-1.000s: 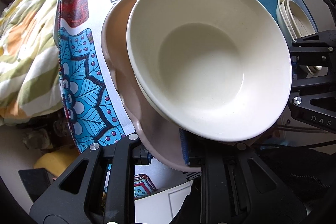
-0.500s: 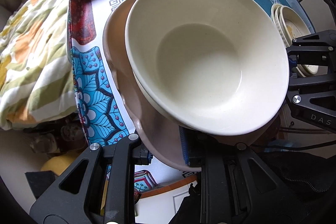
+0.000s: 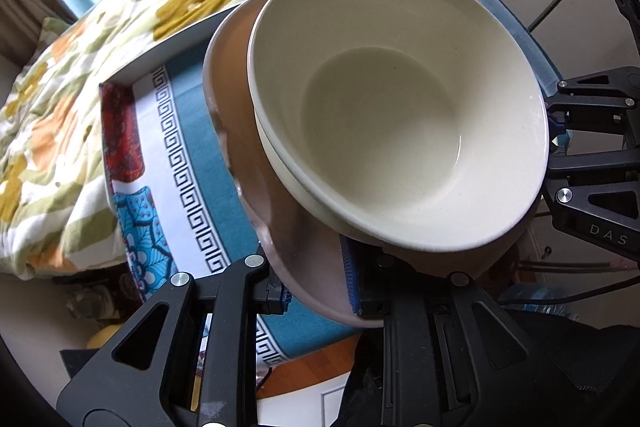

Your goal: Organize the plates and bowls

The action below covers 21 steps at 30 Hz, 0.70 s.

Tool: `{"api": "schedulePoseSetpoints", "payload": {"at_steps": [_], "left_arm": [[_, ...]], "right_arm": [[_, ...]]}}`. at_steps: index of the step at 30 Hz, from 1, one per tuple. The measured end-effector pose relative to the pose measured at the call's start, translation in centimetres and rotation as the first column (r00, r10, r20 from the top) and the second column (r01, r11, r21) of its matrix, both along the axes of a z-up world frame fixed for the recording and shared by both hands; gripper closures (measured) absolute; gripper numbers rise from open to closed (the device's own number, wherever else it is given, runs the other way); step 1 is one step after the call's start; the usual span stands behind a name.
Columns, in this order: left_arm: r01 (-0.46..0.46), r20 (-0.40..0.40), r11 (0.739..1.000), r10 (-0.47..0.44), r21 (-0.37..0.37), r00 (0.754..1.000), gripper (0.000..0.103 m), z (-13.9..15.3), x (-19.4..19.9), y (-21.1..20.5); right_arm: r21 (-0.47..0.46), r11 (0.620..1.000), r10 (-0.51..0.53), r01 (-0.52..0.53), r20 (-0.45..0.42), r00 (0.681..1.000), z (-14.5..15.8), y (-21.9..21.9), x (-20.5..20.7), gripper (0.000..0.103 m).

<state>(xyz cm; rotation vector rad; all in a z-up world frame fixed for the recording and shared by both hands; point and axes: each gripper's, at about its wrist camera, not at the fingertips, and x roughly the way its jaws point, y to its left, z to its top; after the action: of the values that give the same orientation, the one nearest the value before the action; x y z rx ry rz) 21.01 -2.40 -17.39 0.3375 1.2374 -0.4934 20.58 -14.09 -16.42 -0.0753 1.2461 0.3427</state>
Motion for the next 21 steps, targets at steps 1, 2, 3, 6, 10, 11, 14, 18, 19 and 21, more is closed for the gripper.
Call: {"api": "schedulePoseSetpoints", "payload": {"at_steps": [1,2,3,6,10,11,14,18,19,21], "left_arm": [[0.01,-0.001,1.0,-0.01,-0.005,1.0,0.085,0.2,-0.1,-1.0],[0.021,-0.003,1.0,-0.021,-0.011,1.0,0.085,0.4,-0.1,-2.0],[0.03,-0.007,0.999,-0.03,-0.016,1.0,0.085,0.5,-0.2,-3.0],[0.06,-0.019,0.998,-0.061,-0.027,0.998,0.085,0.5,-0.8,-5.9],[0.079,-0.064,0.996,-0.082,-0.042,0.995,0.085,-0.3,-1.9,-9.4],[0.081,-0.077,0.996,-0.085,-0.047,0.993,0.085,-0.6,-2.1,-10.3],[0.074,-0.109,0.996,-0.079,-0.051,0.991,0.085,-1.6,-2.8,-12.5],[0.048,-0.14,0.997,-0.055,-0.053,0.989,0.085,-3.0,-3.8,-15.0],[0.04,-0.147,0.998,-0.047,-0.053,0.988,0.085,-3.5,-4.1,-15.5],[0.021,-0.159,0.999,-0.028,-0.049,0.987,0.085,-4.5,-4.6,-16.2]], "right_arm": [[-0.005,1.0,-0.013,0.013,0.001,1.0,0.3,-1.0,-0.2,0.087],[-0.011,1.0,-0.025,0.025,0.002,1.0,0.5,-1.8,-0.4,0.087],[-0.017,0.999,-0.037,0.037,0.002,0.999,0.8,-2.7,-0.6,0.087],[-0.032,0.997,-0.068,0.068,-0.003,0.998,1.2,-5.3,-1.5,0.087],[-0.042,0.994,-0.101,0.1,-0.024,0.995,0.9,-8.6,-2.7,0.087],[-0.045,0.993,-0.106,0.105,-0.031,0.994,0.7,-9.3,-2.9,0.087],[-0.051,0.992,-0.115,0.112,-0.054,0.992,0.0,-11.5,-3.6,0.087],[-0.044,0.993,-0.11,0.106,-0.08,0.991,-1.3,-13.9,-4.4,0.087],[-0.044,0.994,-0.104,0.1,-0.086,0.991,-1.6,-14.3,-4.5,0.087],[-0.046,0.995,-0.087,0.083,-0.092,0.992,-2.5,-15.0,-4.8,0.087]]}}
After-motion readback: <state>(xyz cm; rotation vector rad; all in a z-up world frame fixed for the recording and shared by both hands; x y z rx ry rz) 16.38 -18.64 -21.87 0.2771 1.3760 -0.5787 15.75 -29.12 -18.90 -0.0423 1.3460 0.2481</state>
